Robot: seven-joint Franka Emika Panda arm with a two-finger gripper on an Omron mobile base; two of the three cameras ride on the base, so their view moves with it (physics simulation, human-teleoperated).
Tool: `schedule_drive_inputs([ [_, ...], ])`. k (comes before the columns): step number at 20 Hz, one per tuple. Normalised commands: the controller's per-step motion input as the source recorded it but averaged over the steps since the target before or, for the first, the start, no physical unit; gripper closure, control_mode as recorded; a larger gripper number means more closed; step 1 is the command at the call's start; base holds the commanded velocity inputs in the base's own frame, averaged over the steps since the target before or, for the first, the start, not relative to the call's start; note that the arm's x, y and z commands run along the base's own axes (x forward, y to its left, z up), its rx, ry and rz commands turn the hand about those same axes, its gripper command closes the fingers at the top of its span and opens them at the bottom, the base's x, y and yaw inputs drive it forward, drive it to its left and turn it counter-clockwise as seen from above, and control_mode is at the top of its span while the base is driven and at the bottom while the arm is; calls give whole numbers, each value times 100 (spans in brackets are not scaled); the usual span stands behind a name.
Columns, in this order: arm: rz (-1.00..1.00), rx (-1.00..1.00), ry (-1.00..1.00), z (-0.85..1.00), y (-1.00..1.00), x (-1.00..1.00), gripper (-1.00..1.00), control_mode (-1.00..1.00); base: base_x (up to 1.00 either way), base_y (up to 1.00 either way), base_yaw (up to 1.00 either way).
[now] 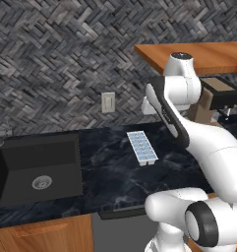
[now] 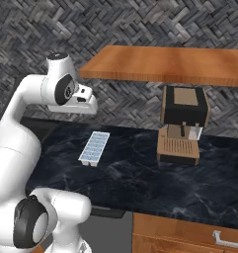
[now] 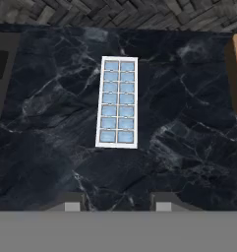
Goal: The ice cube tray has been filled with water. Take the tray and place it in the freezer to make ice. Close the freezer door after placing the tray.
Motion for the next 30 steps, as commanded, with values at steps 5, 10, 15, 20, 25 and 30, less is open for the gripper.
schedule_drive_inputs([
  [5, -1, 0, -14, -4, -4, -25, -100, -100, 0, 0, 0],
  [10, -4, 0, -14, -16, -10, -55, -100, -100, 0, 0, 0],
  [15, -2, 0, -8, -4, -12, -17, -100, -100, 0, 0, 0],
  [20, -2, 0, 0, -31, -9, -21, -100, -100, 0, 0, 0],
  [25, -11, 7, 0, -44, -13, -19, -100, -100, 0, 0, 0],
  [30, -15, 19, 0, -32, -14, -7, -100, -100, 0, 0, 0],
])
